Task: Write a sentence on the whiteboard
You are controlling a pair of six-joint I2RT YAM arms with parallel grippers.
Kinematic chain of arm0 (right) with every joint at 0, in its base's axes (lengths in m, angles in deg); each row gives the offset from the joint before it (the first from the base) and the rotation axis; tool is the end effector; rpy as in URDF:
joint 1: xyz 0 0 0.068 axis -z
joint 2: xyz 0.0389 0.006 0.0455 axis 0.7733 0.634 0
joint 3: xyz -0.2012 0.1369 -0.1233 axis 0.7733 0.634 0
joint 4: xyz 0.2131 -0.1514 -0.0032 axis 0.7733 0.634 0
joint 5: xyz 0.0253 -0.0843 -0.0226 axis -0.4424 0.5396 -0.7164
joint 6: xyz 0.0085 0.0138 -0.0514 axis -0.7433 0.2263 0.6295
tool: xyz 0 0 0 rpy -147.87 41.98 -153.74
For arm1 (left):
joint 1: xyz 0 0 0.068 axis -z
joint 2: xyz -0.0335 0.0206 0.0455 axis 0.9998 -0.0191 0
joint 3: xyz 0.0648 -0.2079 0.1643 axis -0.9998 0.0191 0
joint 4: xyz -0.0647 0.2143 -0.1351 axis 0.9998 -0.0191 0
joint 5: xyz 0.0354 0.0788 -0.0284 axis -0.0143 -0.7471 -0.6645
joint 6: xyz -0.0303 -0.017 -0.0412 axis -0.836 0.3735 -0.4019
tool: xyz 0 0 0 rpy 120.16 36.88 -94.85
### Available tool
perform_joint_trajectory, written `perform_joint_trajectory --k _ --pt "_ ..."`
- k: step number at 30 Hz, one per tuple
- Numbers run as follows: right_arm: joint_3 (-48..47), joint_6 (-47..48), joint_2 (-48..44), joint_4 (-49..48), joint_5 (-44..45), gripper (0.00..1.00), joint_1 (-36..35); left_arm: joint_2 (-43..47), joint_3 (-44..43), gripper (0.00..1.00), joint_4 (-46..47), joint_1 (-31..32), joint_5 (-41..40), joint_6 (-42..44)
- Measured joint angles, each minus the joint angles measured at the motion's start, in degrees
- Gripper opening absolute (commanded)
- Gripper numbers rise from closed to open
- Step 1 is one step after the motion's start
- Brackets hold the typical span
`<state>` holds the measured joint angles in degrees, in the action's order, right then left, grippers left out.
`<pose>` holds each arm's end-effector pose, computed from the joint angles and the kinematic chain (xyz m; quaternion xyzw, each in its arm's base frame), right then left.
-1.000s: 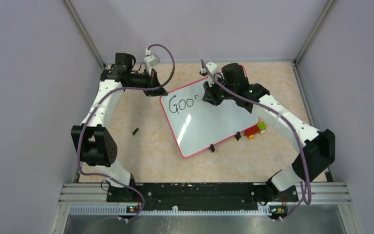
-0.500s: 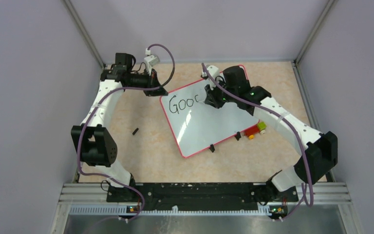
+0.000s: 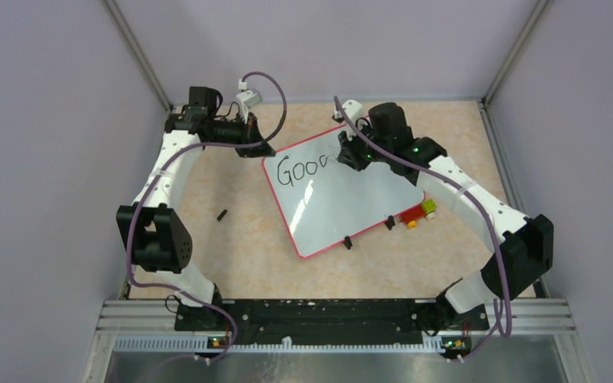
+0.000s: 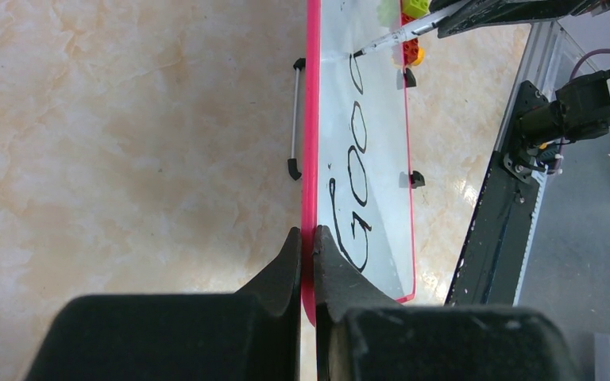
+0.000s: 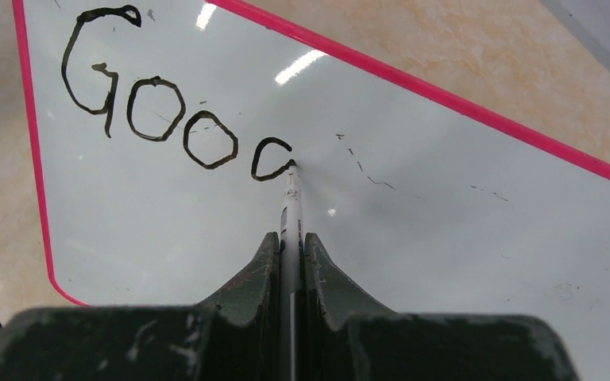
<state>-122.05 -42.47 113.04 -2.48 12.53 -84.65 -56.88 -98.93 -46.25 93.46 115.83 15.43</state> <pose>0.2764 0.1961 0.3541 -0.3833 0.7853 0.1928 0.4464 0.3462 -0.0579 0.3451 0.3356 0.7717 -0.4170 0.3435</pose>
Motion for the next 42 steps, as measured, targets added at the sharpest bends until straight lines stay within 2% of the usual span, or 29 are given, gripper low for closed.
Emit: perform_joint_trajectory --k 22,31,42 --pt "-6.3 0.0 4.1 -1.2 0.1 0.00 0.9 0.0 0.0 0.00 0.2 0.0 -0.4 0.1" --pt "-6.0 0.0 3.9 -1.3 0.1 0.00 0.9 0.0 0.0 0.00 0.2 0.0 -0.4 0.1" --pt "-1.0 -0.1 1.0 -1.5 -0.4 0.00 0.9 0.0 0.0 0.00 0.2 0.0 -0.3 0.1"
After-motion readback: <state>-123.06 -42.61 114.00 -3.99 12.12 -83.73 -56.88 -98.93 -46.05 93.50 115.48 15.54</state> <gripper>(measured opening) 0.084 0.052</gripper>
